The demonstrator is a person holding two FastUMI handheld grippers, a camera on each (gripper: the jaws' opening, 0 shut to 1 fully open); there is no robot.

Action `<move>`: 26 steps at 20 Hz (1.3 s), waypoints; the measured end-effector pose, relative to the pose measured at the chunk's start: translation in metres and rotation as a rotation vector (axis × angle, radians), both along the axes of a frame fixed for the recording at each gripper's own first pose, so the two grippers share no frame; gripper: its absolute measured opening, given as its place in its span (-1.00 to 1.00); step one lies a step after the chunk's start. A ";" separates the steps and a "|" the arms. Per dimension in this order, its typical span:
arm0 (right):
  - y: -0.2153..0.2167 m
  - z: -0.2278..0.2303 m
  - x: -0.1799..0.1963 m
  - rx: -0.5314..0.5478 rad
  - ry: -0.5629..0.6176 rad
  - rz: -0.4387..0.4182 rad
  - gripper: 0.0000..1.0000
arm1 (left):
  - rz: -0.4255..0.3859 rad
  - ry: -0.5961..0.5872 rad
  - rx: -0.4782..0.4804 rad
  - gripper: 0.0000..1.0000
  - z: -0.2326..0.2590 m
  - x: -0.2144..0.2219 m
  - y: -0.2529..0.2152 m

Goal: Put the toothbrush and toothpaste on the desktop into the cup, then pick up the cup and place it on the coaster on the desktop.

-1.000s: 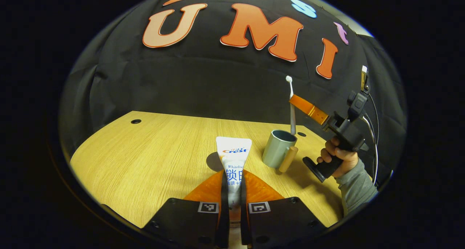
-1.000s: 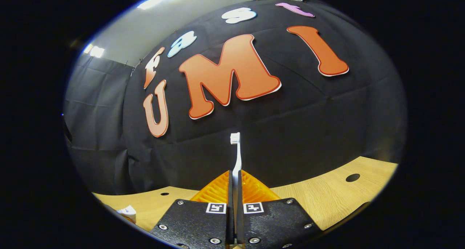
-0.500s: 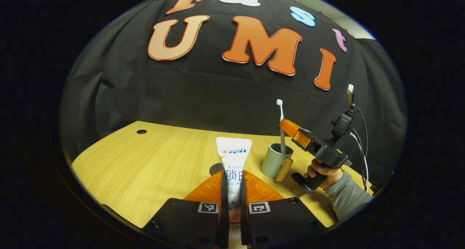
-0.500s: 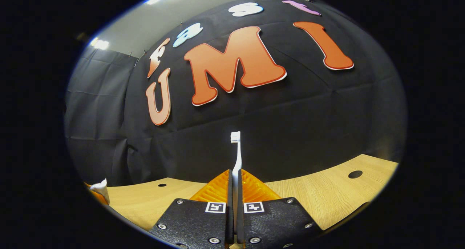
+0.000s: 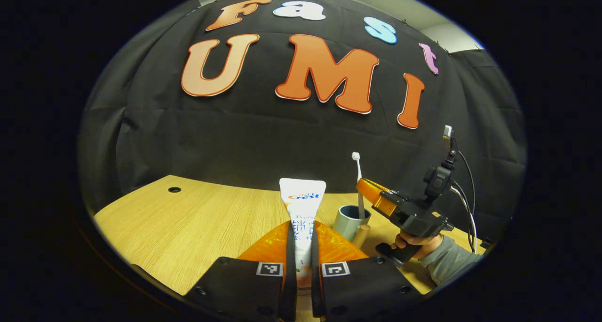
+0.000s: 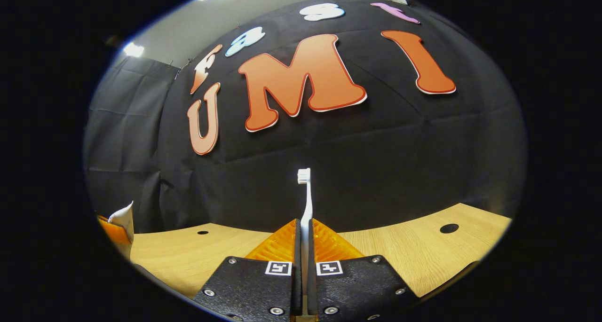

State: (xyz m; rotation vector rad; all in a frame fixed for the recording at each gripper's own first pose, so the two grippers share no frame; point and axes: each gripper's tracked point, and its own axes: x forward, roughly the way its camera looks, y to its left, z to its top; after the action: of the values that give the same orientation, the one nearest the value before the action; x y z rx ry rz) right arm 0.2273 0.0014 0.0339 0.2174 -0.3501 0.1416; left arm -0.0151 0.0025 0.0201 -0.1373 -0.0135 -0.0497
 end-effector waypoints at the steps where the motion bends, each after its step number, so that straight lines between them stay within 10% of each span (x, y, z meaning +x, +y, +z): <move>1: -0.002 0.001 -0.001 0.002 -0.001 -0.007 -0.89 | -0.004 -0.012 -0.003 -0.69 0.002 0.004 -0.003; 11: -0.014 0.000 -0.017 0.001 0.028 -0.030 -0.88 | -0.069 -0.130 0.001 -0.70 0.036 0.039 -0.048; 26: -0.054 -0.017 -0.080 -0.018 0.138 -0.036 -0.19 | -0.190 -0.290 -0.038 -0.70 0.064 0.102 -0.095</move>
State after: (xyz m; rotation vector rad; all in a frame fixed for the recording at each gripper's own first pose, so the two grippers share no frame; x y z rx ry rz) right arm 0.1471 -0.0529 0.0172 0.2020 -0.2157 0.0936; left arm 0.0868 -0.0929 0.0839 -0.1678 -0.2914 -0.2594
